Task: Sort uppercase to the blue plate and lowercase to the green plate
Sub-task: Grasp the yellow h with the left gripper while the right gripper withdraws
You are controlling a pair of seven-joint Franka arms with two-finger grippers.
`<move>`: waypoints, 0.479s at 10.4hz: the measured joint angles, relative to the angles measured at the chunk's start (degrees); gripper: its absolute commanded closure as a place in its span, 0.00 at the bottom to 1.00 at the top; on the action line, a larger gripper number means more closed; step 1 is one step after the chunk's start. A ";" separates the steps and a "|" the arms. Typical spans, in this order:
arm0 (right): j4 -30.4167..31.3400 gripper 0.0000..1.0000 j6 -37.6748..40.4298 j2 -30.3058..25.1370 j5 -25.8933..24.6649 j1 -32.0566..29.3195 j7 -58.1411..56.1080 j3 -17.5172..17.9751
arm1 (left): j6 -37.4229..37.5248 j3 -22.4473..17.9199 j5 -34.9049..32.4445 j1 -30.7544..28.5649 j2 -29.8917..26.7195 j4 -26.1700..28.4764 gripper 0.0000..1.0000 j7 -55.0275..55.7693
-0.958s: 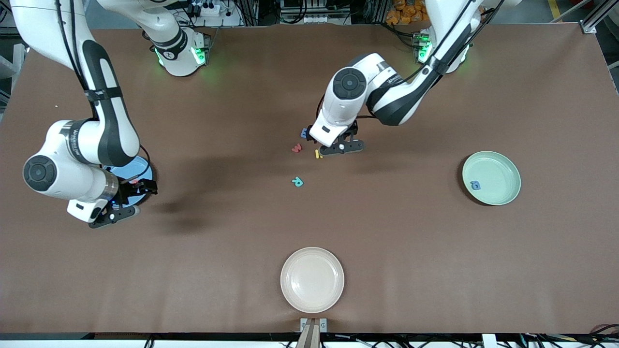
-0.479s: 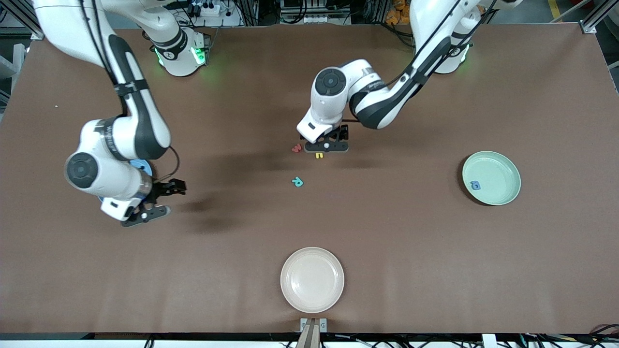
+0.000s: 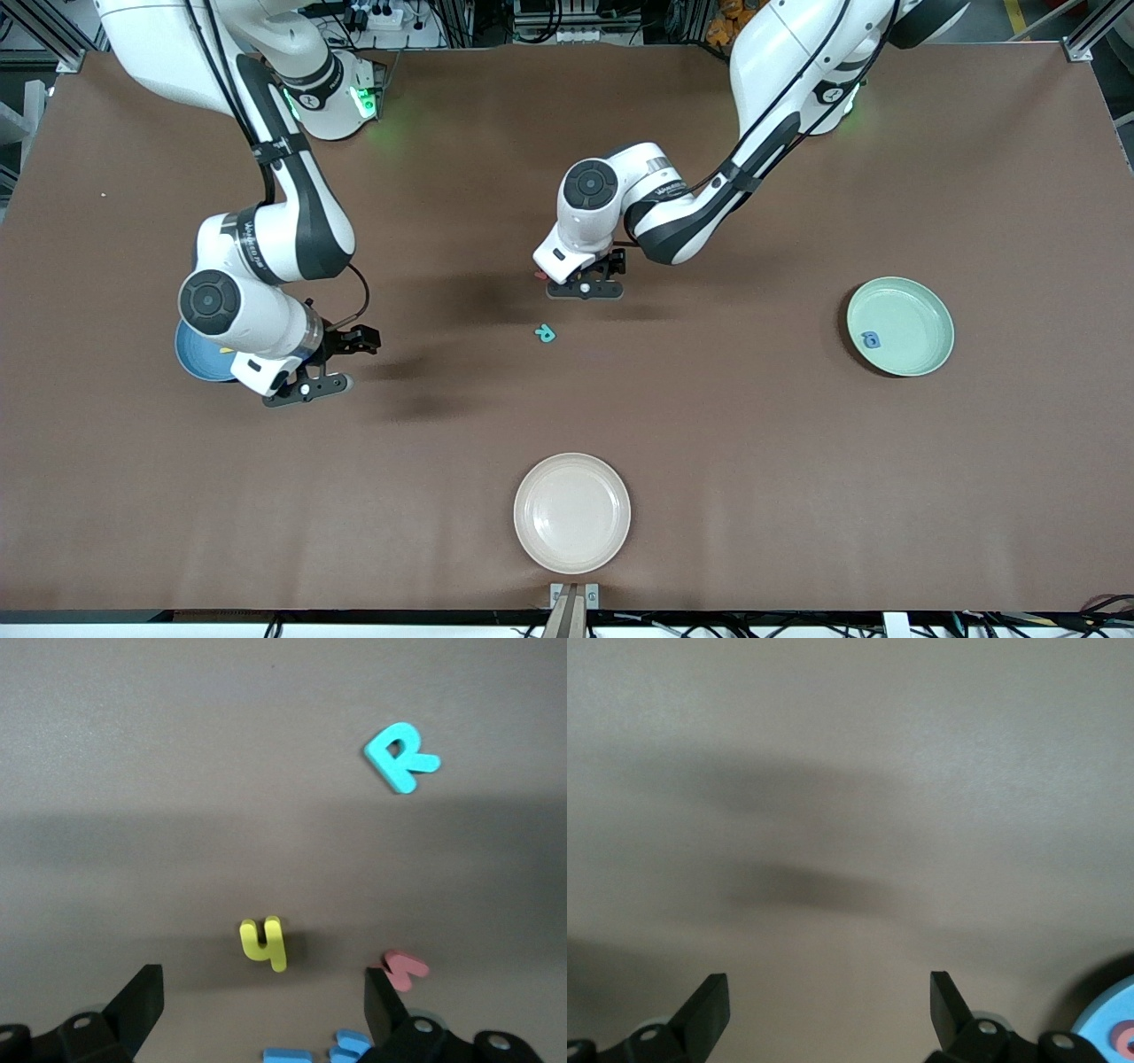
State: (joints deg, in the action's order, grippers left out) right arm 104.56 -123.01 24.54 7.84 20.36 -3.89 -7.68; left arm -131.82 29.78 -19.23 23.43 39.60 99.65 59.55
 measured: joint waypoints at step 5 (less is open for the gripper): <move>0.31 0.00 0.54 0.09 0.00 0.08 0.13 0.30 | 0.11 -1.55 0.00 1.61 1.42 0.02 0.11 0.07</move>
State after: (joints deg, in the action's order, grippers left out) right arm 104.87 -122.47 24.63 7.84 20.43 -3.76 -7.37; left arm -131.70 28.23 -19.23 25.04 41.02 99.67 59.62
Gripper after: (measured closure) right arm 0.000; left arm 0.048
